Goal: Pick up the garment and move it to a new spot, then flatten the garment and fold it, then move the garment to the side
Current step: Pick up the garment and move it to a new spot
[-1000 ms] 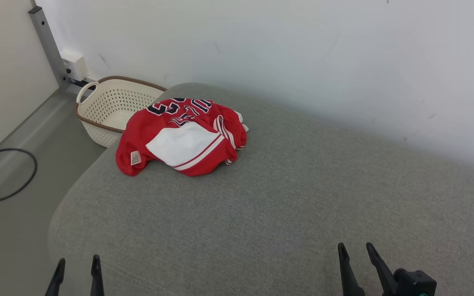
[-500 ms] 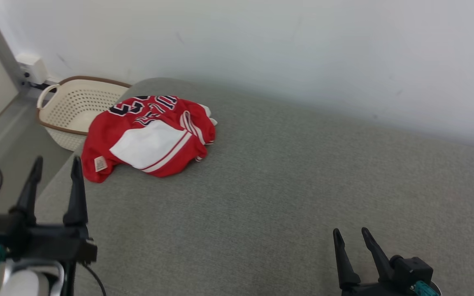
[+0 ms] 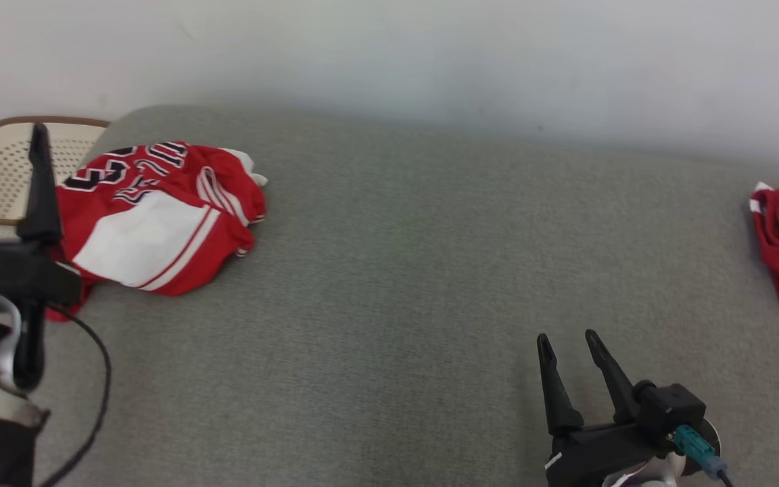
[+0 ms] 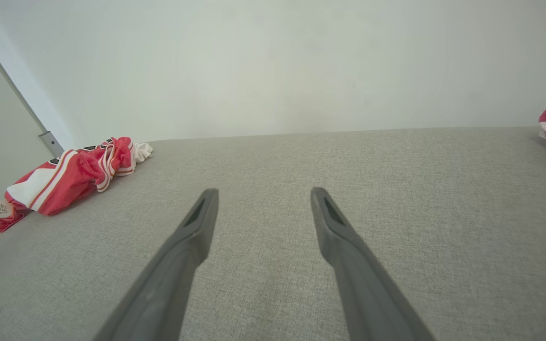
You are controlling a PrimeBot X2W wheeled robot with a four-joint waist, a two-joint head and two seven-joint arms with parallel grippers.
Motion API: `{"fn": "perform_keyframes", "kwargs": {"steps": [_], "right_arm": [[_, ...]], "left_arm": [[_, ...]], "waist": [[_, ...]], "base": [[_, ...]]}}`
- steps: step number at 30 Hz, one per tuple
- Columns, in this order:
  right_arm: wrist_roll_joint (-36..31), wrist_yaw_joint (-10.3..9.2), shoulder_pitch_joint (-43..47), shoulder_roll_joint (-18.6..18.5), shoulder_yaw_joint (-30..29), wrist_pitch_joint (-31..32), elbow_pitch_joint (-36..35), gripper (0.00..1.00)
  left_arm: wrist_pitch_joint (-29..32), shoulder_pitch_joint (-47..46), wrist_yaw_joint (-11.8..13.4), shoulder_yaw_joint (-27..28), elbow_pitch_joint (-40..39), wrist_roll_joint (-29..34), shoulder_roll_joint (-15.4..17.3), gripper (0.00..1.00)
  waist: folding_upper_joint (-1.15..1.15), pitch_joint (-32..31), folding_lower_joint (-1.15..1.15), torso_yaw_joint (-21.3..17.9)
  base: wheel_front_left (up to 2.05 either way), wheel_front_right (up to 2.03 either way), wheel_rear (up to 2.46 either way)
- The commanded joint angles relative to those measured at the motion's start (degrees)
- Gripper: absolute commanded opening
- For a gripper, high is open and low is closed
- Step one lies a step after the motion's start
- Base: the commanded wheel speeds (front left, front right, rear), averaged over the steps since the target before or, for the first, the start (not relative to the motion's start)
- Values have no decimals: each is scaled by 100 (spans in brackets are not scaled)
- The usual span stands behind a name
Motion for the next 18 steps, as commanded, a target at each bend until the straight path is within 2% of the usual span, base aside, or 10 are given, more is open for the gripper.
{"fn": "perform_keyframes", "kwargs": {"steps": [1, 8, 18], "right_arm": [[-36, -4, -68, -5, 27, -2, -32, 100], [-86, -4, -273, -6, 18, -2, -115, 100], [-94, -4, -508, -14, 45, -2, -241, 100]], "left_arm": [[12, -108, -26, 45, 71, -61, 81, 100], [266, -887, -184, 141, 1023, -170, 505, 100], [530, -1674, -384, 43, 2479, -361, 830, 100]], "waist": [[-1, 340, -1, -362], [-1, 718, -1, -768], [-1, 1184, -1, -1124]], "base": [[0, 0, 0], [0, 0, 0], [0, 0, 0]]}}
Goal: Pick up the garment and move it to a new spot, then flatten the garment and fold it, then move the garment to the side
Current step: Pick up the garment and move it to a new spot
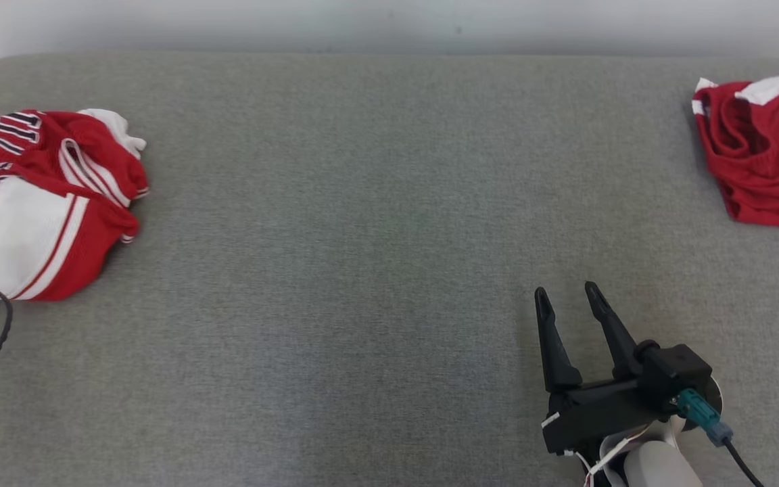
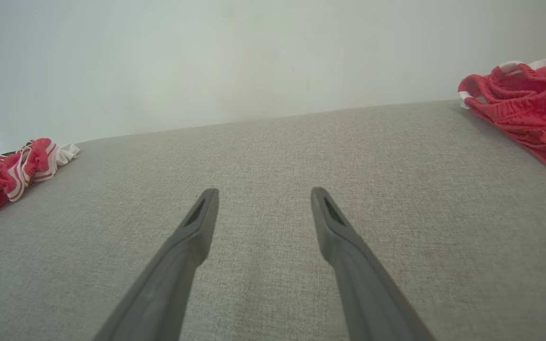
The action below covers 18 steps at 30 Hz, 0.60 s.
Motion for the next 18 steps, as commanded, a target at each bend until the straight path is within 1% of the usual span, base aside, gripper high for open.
{"fn": "perform_keyframes", "kwargs": {"steps": [1, 10, 18], "right_arm": [[-21, -4, -59, -6, 15, -2, -22, 100], [-72, -4, -167, -36, 58, -2, -83, 100], [-99, -4, -207, -82, 68, -2, -154, 100]], "left_arm": [[34, -69, -45, -34, 137, -43, 52, 100], [280, -370, -135, -261, 1281, -147, 201, 100], [681, -555, -178, -485, 2133, -290, 281, 100]], "waist": [[-1, 236, -1, -226], [-1, 456, -1, -446], [-1, 602, -1, -591]], "base": [[0, 0, 0], [0, 0, 0], [0, 0, 0]]}}
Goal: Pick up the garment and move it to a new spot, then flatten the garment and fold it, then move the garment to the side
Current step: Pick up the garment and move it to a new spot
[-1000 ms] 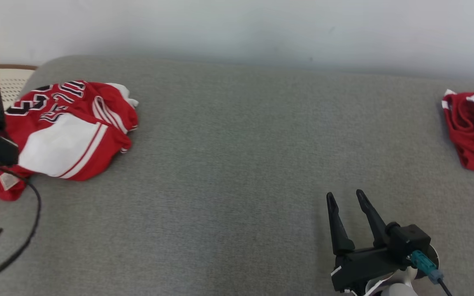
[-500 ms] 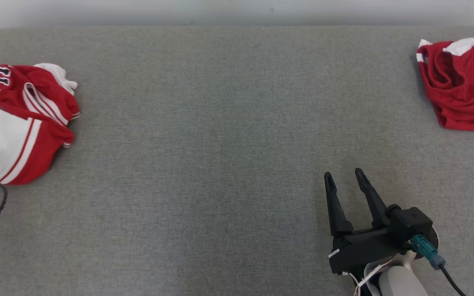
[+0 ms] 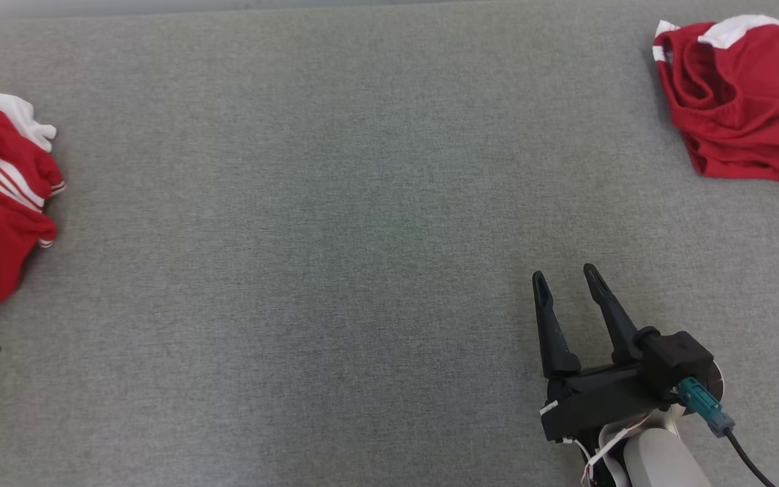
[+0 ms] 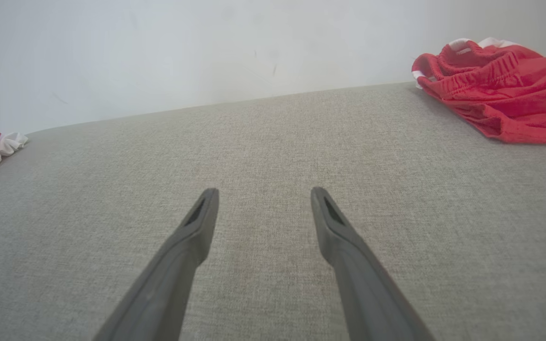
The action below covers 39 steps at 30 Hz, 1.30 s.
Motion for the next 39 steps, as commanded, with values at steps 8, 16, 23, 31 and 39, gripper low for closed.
{"fn": "perform_keyframes", "kwargs": {"steps": [8, 16, 23, 31, 39], "right_arm": [[-75, -4, -32, -58, 18, -2, -50, 100], [-92, -4, -36, -42, 35, -2, -25, 100], [-98, -4, -34, -32, 34, -2, 37, 100], [22, -4, 47, -10, 55, -2, 120, 100], [212, -4, 161, 24, 90, -2, 187, 100]], "left_arm": [[392, -153, -11, -310, 574, -192, -17, 100], [394, -157, -10, -659, 635, -338, -3, 0], [-27, -232, -10, -977, 437, -466, 59, 0], [-545, -437, -10, -1410, 23, -619, 133, 0], [-827, -743, -10, -1925, -618, -665, 192, 0]], "waist": [[-1, 112, 0, -130], [-1, 109, 0, -136], [-1, 11, 0, -45], [-1, -374, 0, 51], [-1, -842, 0, 52]], "base": [[0, 0, 0], [0, 0, 0], [0, 0, 0], [0, 0, 0], [0, 0, 0]]}}
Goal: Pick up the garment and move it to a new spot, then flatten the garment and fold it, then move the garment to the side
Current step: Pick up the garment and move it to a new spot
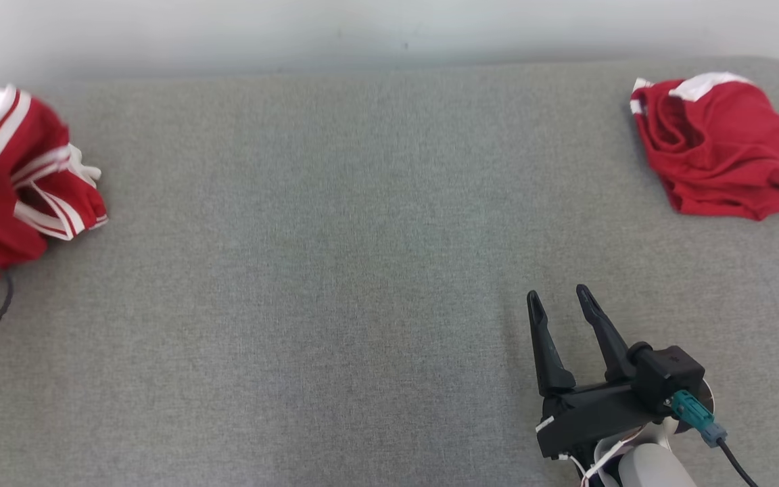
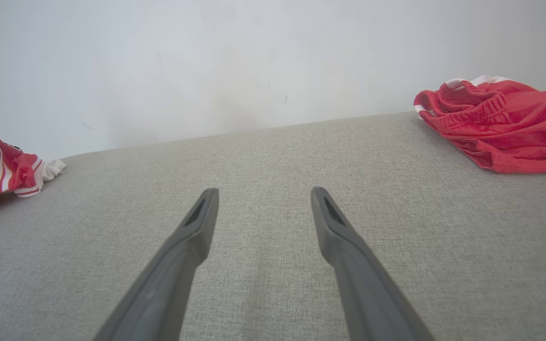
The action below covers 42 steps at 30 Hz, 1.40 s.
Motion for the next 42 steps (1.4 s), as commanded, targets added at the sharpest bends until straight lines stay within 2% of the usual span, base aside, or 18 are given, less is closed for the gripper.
{"fn": "perform_keyframes", "kwargs": {"steps": [1, 10, 18, 28, 35, 42], "right_arm": [[85, -4, 98, 14, -4, -2, 8, 100], [195, -4, 219, 31, -27, -2, -16, 100], [411, -4, 292, 34, -16, -2, -81, 100], [545, -4, 365, 34, -1, -2, -104, 100], [530, -4, 369, 34, -44, -2, -160, 100], [408, -4, 337, 35, -118, -2, -131, 100]], "left_arm": [[-68, -139, 3, -168, -252, -19, 50, 0], [60, -294, 3, -611, -1129, 4, 29, 0], [396, -358, 7, -884, -2143, -10, -88, 0], [783, -216, 98, -1169, -3368, -101, -411, 0], [777, 178, 164, -1362, -4011, -167, -549, 0], [591, 998, 318, -1716, -4520, -237, -864, 0]], "waist": [[0, -291, 0, -27], [0, -583, 0, -305], [0, -743, 0, -763], [0, -830, 0, -1174], [0, -741, 0, -1200], [0, -726, 0, -980]], "base": [[0, 0, 0], [0, 0, 0], [0, 0, 0], [0, 0, 0], [0, 0, 0], [0, 0, 0]]}}
